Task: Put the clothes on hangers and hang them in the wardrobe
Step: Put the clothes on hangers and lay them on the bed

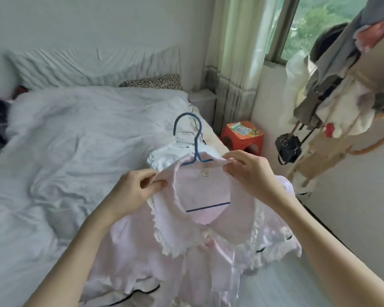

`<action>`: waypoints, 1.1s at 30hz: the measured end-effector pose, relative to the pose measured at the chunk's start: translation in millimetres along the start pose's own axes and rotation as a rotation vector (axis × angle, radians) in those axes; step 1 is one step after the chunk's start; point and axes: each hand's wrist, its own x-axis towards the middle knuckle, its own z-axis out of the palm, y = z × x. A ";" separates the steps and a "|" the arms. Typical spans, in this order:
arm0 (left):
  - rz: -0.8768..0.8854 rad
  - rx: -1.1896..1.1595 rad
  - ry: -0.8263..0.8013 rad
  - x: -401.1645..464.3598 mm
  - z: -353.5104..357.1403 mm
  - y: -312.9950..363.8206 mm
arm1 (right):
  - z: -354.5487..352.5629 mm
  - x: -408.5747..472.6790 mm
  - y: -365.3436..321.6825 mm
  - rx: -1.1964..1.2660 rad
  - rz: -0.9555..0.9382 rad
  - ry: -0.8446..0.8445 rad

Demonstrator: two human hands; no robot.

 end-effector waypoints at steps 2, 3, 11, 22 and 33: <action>-0.035 0.021 0.093 3.9 -14.8 -6.5 | 18.3 30.4 -10.8 -0.015 -0.054 -0.021; -0.046 0.040 0.134 7.9 -21.9 -11.1 | 27.1 44.8 -16.3 -0.010 -0.084 -0.029; -0.130 0.142 0.292 136.8 -50.6 -108.0 | 115.9 214.4 11.7 -0.182 -0.144 -0.208; -0.331 0.219 0.195 388.9 -13.7 -322.7 | 295.7 443.4 153.2 -0.352 0.019 -0.349; -0.348 0.478 -0.165 429.5 51.0 -451.8 | 393.3 441.0 253.3 -0.406 0.195 -0.469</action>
